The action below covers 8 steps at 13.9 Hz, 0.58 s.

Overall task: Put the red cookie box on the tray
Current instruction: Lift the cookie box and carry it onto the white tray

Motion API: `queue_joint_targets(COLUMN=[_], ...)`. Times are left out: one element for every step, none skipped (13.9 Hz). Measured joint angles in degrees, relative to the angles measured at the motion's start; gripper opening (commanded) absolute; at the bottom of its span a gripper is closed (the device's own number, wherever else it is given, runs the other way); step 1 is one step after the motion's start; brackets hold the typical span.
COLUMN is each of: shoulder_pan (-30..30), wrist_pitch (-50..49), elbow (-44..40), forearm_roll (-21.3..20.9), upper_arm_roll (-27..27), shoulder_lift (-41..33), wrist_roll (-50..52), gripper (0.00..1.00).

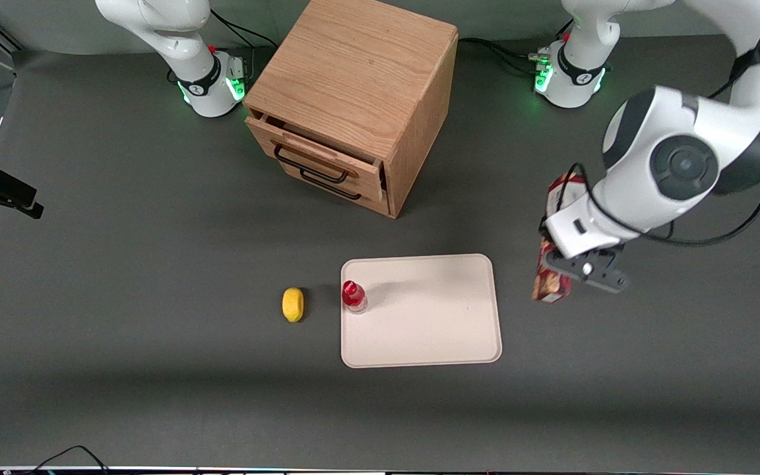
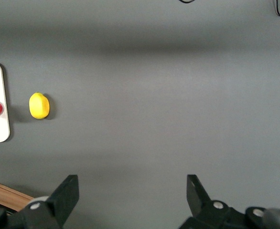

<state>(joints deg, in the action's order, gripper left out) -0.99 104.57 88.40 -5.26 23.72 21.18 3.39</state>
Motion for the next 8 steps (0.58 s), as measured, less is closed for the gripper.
queue_joint_targets(shoulder_pan=[1.44, 2.77, 4.00, 5.07, 5.91, 6.53, 7.05, 7.59], wrist_pitch=[0.06, 0.37, 1.36, 3.17, 5.60, 7.79, 9.50, 10.84], elbow=[-3.40, -6.69, -9.71, -11.93, -13.26, -14.00, -14.33, -14.57], forearm_roll=[-1.03, -2.56, -4.33, -5.91, -7.07, -7.78, -8.09, -8.30], upper_arm_roll=[-0.01, -0.03, -0.05, -0.07, -0.10, -0.19, -0.60, -1.28], shoulder_lift=[3.90, 7.82, 11.64, 15.02, 17.82, 20.07, 21.81, 23.10], wrist_roll=[2.20, 4.27, 6.33, 8.58, 10.71, 12.33, 13.38, 14.28], gripper=[0.00, 0.00, 0.00, 0.00, 0.00, 0.00, 0.00, 0.00])
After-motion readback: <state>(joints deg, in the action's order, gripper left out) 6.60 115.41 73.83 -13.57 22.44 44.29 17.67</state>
